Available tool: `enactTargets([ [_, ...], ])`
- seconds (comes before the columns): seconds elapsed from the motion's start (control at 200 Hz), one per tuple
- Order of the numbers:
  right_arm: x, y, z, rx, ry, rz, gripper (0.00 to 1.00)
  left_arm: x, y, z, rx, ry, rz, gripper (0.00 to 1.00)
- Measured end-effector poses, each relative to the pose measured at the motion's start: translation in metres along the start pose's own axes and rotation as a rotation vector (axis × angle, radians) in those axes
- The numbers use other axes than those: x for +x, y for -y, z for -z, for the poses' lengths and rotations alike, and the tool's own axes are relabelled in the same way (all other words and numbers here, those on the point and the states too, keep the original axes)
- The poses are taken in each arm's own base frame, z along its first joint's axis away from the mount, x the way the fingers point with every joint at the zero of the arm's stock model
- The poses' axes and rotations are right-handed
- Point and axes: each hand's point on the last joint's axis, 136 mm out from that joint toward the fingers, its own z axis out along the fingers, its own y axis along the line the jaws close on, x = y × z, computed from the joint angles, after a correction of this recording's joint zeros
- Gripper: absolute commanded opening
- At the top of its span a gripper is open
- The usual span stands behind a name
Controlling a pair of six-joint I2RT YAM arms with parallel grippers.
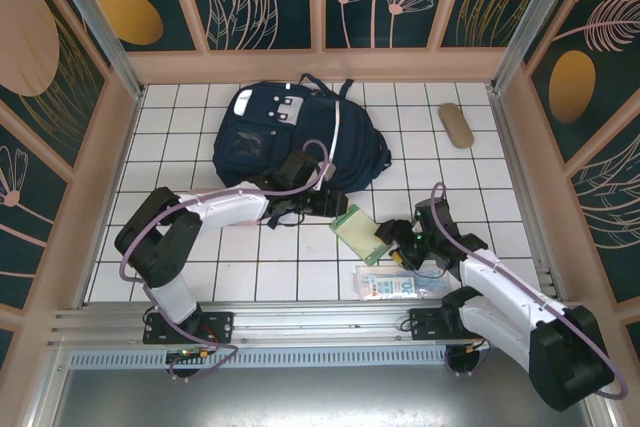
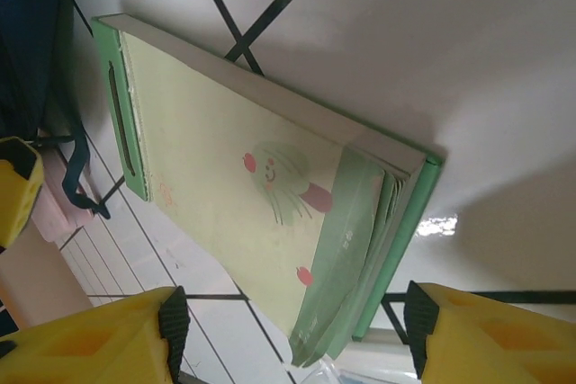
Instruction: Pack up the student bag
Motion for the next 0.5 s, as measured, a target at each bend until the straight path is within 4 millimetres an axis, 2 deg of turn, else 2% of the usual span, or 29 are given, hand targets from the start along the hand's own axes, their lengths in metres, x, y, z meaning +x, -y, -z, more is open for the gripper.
enactTargets([
  [0.235,-0.006,0.0,-0.013,0.002,-0.004,-0.009,0.65,0.022,0.0,-0.03,-0.009,-0.039,0.009,0.66],
  [0.5,-0.007,0.0,-0.016,0.003,-0.004,-0.009,0.59,0.028,-0.004,-0.036,-0.01,-0.032,0.026,0.66],
])
